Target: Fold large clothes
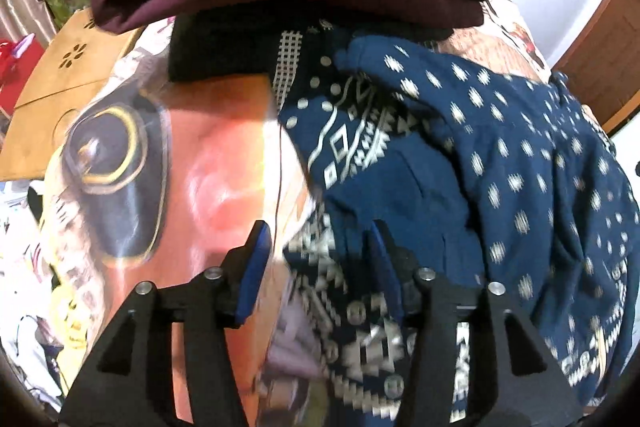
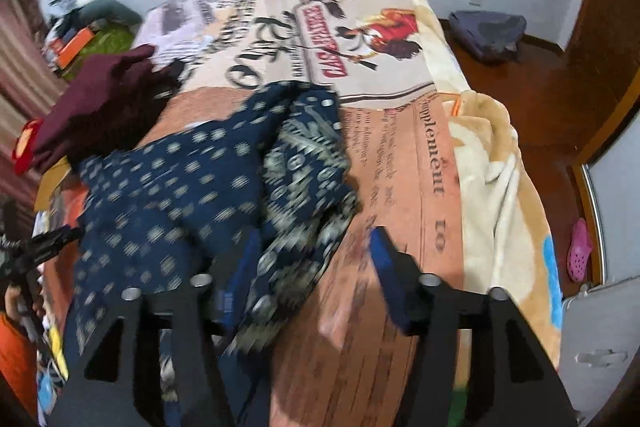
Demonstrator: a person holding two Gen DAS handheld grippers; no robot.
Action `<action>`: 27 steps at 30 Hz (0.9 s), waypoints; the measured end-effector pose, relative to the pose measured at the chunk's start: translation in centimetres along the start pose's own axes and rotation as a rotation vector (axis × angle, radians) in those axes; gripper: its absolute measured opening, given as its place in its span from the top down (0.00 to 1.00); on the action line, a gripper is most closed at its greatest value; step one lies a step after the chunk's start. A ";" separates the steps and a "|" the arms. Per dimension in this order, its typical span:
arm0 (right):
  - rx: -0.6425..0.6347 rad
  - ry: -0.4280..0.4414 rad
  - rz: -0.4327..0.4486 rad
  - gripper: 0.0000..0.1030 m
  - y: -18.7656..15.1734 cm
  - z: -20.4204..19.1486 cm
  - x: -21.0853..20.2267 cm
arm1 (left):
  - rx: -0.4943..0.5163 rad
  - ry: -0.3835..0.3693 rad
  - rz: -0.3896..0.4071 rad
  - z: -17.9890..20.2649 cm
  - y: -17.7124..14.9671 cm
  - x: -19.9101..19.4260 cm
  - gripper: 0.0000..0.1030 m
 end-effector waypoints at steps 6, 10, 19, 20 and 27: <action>-0.055 0.097 -0.025 0.43 -3.8 -3.7 -2.7 | -0.064 -0.055 -0.044 -0.1 -3.7 -2.7 0.42; -0.087 0.097 -0.077 0.43 -7.7 -5.3 -1.9 | -0.100 -0.079 -0.113 1.0 -7.3 -3.2 0.42; -0.156 -0.008 -0.019 0.88 -8.8 -3.9 -2.5 | -0.118 -0.081 -0.138 0.4 -12.9 -5.1 0.34; -0.155 -0.014 -0.016 0.88 -8.8 -3.4 -2.8 | -0.124 -0.079 -0.135 0.4 -13.1 -5.1 0.33; 0.029 0.011 -0.007 0.87 -9.2 1.8 -5.4 | -0.172 -0.088 -0.138 -1.0 -13.9 -5.6 0.30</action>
Point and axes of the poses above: each gripper's, at about its wrist camera, not at the fingertips, and x roughly the way its jaws point, z to its right, y to its top, the point moved 9 cm from there along x, roughly the way its jaws point, and after that the axes turned 11 degrees about z, right-handed, at the moved point
